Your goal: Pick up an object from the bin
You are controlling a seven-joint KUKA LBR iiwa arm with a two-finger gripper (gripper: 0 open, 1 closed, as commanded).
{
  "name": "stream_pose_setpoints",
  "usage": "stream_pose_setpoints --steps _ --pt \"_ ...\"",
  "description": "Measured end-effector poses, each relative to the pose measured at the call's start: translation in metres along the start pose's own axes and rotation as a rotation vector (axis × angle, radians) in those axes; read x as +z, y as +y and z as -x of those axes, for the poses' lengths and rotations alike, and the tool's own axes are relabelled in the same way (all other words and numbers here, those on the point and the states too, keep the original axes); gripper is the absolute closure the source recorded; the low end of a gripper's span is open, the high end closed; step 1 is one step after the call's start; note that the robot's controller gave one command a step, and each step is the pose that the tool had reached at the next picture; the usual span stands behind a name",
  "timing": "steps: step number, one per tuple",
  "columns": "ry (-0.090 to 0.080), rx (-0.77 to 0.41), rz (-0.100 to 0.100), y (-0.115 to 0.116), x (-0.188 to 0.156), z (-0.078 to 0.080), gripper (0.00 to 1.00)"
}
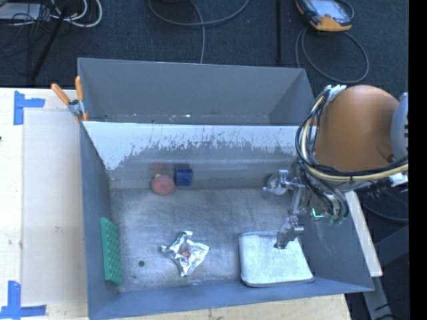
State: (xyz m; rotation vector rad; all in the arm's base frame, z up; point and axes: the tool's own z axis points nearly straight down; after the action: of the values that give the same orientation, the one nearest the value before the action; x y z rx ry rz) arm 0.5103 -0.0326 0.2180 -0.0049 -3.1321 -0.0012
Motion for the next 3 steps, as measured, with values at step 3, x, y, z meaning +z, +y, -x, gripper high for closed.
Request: stream_pose_setpoints --steps 3 --pt "-0.015 -0.767 -0.002 0.168 0.145 -0.002 0.00"
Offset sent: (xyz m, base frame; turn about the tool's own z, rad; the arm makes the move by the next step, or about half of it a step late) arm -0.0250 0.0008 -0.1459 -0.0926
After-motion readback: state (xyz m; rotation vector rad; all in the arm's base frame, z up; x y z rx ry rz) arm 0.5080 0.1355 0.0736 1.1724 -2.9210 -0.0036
